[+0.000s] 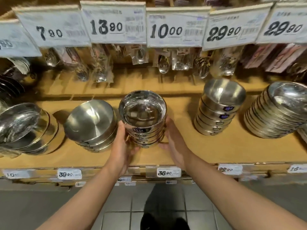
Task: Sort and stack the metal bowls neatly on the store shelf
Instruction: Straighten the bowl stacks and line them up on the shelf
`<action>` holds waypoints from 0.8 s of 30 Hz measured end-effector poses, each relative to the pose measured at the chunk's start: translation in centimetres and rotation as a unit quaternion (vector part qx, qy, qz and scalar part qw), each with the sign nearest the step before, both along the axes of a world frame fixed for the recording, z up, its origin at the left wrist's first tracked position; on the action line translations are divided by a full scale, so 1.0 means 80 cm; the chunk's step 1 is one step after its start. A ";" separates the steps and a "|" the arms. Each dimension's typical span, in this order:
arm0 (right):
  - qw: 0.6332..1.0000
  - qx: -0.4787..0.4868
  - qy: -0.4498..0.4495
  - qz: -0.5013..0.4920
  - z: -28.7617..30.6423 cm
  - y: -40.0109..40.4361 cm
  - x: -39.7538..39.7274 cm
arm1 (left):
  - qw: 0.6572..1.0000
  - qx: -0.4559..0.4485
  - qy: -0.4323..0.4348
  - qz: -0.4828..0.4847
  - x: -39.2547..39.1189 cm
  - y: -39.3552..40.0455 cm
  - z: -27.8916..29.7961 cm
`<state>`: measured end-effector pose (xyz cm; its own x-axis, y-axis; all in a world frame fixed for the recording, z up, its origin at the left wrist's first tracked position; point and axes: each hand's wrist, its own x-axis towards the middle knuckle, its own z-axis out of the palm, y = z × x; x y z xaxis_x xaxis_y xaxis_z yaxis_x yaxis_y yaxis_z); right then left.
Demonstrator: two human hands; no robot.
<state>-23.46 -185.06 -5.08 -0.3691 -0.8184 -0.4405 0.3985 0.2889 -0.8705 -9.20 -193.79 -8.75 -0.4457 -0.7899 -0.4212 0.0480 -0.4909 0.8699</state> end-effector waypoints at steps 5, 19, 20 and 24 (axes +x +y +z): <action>0.999 0.004 0.030 -0.018 -0.003 -0.011 -0.016 | 0.999 0.011 0.027 -0.022 -0.015 -0.012 0.000; 0.998 -0.025 0.053 -0.018 -0.012 -0.027 -0.061 | 0.998 -0.023 0.046 -0.038 -0.064 -0.027 0.002; 0.998 -0.024 0.051 -0.017 -0.013 -0.026 -0.061 | 0.998 -0.025 0.044 -0.040 -0.065 -0.027 0.001; 0.998 -0.025 0.045 -0.020 -0.008 -0.022 -0.060 | 0.999 -0.016 0.033 -0.035 -0.063 -0.020 0.012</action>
